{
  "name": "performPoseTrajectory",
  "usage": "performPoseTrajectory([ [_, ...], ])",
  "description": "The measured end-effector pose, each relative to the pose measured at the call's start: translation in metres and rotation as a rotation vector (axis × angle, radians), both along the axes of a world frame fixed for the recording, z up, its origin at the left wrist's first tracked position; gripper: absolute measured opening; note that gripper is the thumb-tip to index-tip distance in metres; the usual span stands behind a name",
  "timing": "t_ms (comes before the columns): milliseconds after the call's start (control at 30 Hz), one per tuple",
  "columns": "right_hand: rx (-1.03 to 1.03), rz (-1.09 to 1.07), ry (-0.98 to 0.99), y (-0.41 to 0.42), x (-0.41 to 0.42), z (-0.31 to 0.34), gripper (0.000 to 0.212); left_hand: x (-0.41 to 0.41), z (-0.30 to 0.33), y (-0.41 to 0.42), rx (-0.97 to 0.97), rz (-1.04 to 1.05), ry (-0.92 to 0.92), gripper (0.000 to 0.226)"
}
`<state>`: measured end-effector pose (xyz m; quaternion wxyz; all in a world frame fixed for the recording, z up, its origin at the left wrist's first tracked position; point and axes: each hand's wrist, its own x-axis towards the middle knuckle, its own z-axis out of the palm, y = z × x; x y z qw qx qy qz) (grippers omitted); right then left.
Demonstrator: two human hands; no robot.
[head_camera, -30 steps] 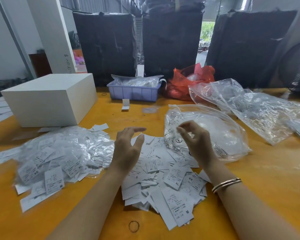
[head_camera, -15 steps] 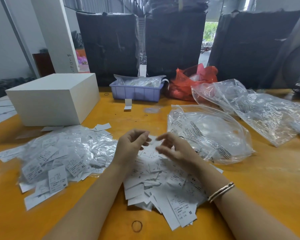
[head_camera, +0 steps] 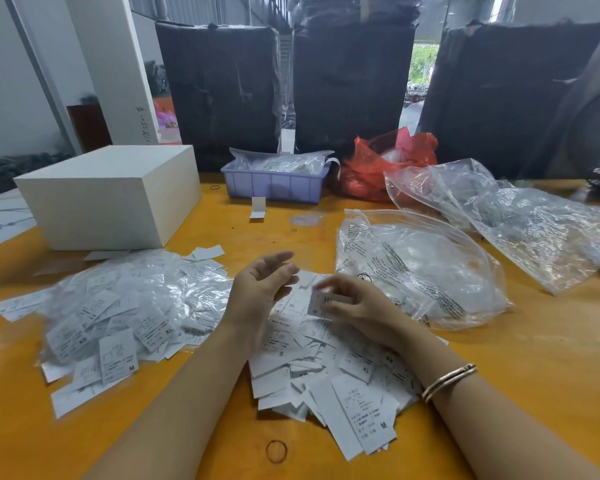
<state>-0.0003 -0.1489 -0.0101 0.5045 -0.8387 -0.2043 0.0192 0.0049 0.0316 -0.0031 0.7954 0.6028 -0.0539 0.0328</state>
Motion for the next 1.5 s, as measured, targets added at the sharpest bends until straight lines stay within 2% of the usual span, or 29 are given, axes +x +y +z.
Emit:
performPoseTrajectory([
  [133,0.234,-0.153,-0.103,0.003,0.001,0.000,0.032,0.001,0.000,0.000,-0.031,-0.019,-0.011,0.022],
  [233,0.365,-0.098,-0.028,0.008,-0.001,0.003,0.023,0.001,0.000,-0.001,-0.025,-0.044,-0.020,0.031],
  [300,0.384,-0.024,0.023,0.012,-0.004,0.003,0.018,0.001,-0.002,-0.002,-0.003,-0.073,-0.025,0.036],
  [400,0.407,-0.043,0.022,0.016,-0.003,0.000,0.017,0.000,-0.004,-0.003,0.088,-0.106,-0.032,0.041],
  [500,0.474,-0.077,0.035,0.016,0.000,-0.002,0.005,0.001,-0.005,-0.003,0.122,-0.069,-0.034,0.031],
  [633,0.437,-0.096,0.019,0.015,0.000,-0.002,0.004,0.002,-0.006,-0.004,0.056,-0.025,0.006,0.022],
  [700,0.463,-0.119,0.005,0.015,0.000,-0.002,0.013,0.002,-0.005,-0.005,0.005,-0.023,0.027,0.021],
  [767,0.513,-0.169,-0.007,0.013,0.001,-0.003,0.032,0.002,-0.004,-0.005,0.003,0.022,0.022,0.013],
  [867,0.571,-0.241,-0.032,0.009,0.002,-0.002,0.048,0.002,-0.004,-0.002,0.184,0.151,-0.114,0.008],
  [1033,0.653,-0.266,-0.090,0.005,0.003,0.001,0.016,0.000,-0.008,0.002,0.660,0.270,-0.344,0.017],
  [1133,0.688,-0.218,-0.137,0.005,0.000,0.004,0.008,0.000,-0.009,0.002,0.827,0.272,-0.409,0.017],
  [1233,0.669,-0.145,-0.204,0.008,-0.004,0.008,0.004,0.001,-0.011,0.001,0.910,0.264,-0.443,0.017],
  [1367,0.559,-0.099,-0.271,0.014,-0.005,0.008,0.004,0.001,-0.012,0.001,0.912,0.243,-0.436,0.017],
  [1500,0.400,-0.142,-0.397,0.016,-0.005,0.006,0.014,0.001,-0.012,0.000,0.928,0.253,-0.447,0.039],
])
